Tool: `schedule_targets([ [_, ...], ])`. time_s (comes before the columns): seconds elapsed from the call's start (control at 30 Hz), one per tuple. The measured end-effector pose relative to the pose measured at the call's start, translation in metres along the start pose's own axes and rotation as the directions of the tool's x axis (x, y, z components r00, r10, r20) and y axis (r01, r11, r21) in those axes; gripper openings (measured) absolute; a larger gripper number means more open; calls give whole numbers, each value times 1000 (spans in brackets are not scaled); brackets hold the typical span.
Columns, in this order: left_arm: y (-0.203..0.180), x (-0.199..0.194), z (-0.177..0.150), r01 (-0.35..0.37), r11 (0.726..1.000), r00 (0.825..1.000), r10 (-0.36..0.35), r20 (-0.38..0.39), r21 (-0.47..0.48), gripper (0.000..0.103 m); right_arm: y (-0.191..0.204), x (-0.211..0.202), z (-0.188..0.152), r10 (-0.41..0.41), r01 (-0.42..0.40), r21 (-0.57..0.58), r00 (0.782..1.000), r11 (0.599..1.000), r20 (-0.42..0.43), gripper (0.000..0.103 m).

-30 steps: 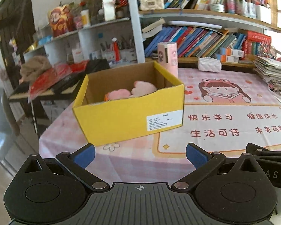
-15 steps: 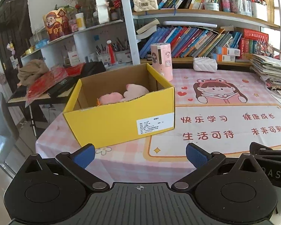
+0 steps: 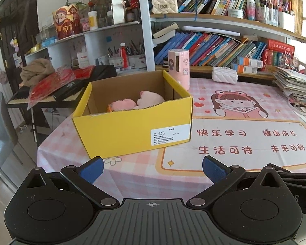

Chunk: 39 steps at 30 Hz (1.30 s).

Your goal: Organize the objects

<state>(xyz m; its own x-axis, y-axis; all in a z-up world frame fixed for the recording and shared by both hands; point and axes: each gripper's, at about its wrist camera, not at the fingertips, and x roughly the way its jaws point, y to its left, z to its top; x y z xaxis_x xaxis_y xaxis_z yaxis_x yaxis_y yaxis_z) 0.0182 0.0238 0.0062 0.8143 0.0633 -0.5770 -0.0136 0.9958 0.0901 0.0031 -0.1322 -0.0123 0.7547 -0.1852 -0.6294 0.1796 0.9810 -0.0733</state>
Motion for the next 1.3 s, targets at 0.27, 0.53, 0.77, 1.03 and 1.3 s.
schedule_targets([
  [0.27, 4, -1, -4, -1, 1000, 1000, 1, -16, -1, 103, 3, -4, -2, 12, -12, 5, 1000, 1000, 2, 103],
  [0.53, 11, -4, -4, -24, 999, 1000, 24, 7, -28, 103, 6, -6, -3, 20, -20, 2, 1000, 1000, 0, 103],
  [0.77, 13, -3, -5, -15, 1000, 1000, 15, -7, -16, 103, 10, -7, -3, 26, -26, -5, 1000, 1000, 4, 103],
  [1.03, 10, 0, -6, -14, 1000, 1000, 14, -21, -2, 103, 11, -7, -2, 15, -15, -2, 1000, 1000, 4, 103],
  [1.3, 6, 2, -7, -32, 999, 999, 32, -30, 14, 103, 9, -6, -2, -1, 1, -4, 1000, 1000, -1, 103],
])
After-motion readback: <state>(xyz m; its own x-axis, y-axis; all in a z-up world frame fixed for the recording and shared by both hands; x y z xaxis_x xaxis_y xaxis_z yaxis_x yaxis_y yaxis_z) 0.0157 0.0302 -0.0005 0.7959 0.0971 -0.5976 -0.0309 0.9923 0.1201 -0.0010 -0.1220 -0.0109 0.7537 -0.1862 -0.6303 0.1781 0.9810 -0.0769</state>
